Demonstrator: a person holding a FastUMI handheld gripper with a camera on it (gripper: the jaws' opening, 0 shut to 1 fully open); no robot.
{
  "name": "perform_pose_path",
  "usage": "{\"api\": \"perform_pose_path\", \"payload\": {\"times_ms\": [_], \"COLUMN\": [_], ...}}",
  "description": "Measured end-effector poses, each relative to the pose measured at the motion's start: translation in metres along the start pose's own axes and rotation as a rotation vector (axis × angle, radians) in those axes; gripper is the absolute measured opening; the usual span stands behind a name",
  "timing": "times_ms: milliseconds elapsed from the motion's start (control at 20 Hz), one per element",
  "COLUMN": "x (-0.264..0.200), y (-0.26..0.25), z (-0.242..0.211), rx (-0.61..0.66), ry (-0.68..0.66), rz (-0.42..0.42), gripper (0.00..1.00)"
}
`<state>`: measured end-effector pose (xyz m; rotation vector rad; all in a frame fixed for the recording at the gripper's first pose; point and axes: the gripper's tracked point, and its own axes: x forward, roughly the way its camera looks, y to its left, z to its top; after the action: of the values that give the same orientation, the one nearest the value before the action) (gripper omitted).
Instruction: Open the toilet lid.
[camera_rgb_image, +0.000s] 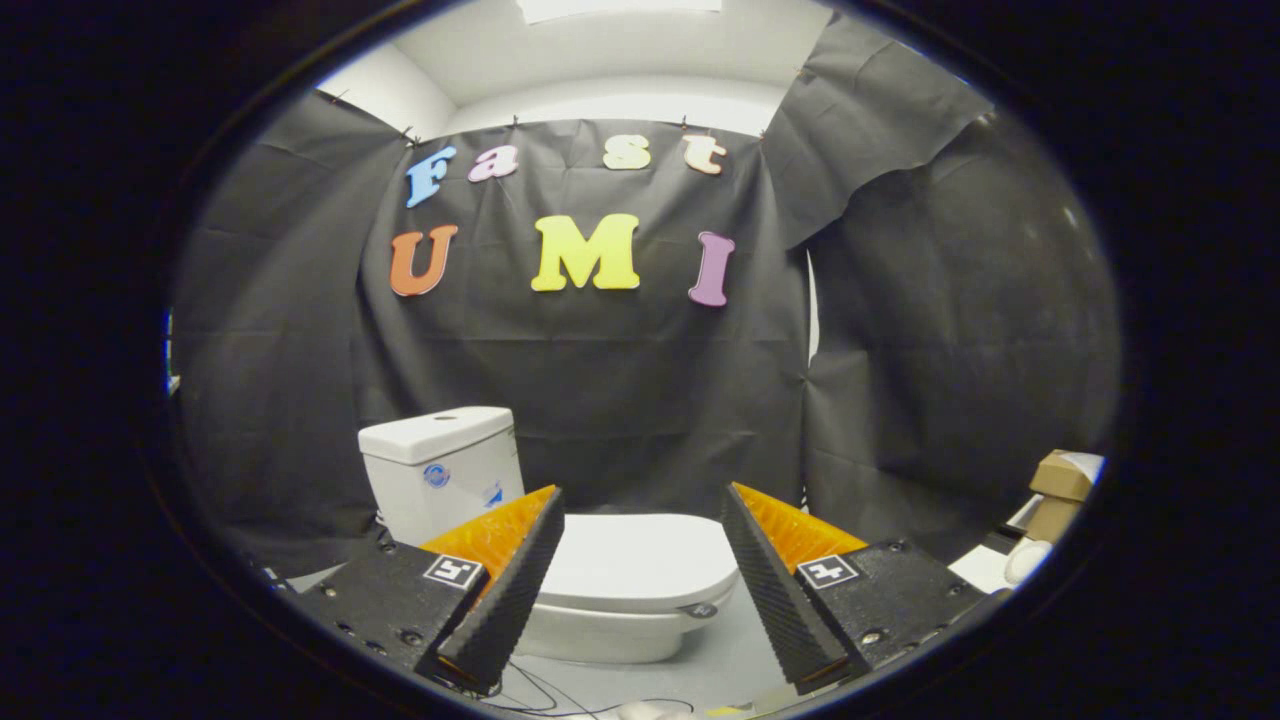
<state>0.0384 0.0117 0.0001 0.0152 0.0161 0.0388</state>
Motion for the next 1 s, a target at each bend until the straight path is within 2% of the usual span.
{"api": "perform_pose_path", "payload": {"times_ms": [250, 400, 650, 1000], "x": [0.056, 0.093, 0.146, 0.186], "y": [-0.016, -0.039, -0.086, -0.138], "z": [-0.004, -0.025, -0.095, -0.198], "rx": [0.074, 0.132, 0.285, 0.471], "ry": [0.032, 0.087, 0.229, 0.398], "rz": [0.000, -0.028, -0.084, -0.122], "gripper": [0.99, 0.99, 0.99, 0.99]}}
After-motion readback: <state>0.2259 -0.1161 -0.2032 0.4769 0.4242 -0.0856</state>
